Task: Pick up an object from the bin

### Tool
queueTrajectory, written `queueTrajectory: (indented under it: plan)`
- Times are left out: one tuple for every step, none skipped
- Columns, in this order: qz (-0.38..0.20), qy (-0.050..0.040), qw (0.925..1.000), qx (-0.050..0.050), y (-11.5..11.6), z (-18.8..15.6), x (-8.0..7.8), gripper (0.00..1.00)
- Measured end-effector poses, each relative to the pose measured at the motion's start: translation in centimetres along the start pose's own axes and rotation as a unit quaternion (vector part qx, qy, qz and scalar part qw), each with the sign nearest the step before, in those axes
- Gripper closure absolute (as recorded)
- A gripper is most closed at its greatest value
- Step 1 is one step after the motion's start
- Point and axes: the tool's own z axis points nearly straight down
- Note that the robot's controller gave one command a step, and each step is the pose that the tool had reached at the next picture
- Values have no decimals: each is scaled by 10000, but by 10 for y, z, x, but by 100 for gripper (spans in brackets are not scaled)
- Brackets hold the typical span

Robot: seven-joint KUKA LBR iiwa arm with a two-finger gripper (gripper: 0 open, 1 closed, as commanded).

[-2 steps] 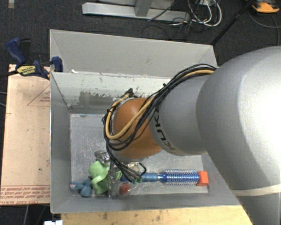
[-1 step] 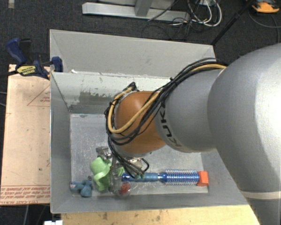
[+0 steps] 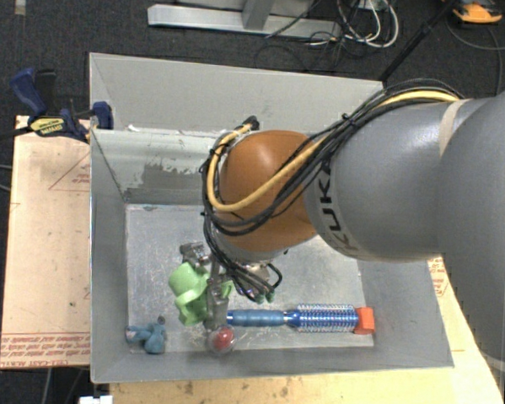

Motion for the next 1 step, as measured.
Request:
queueTrajectory:
  plan:
    - [0,20,10000,1,1,-19,-1,100]
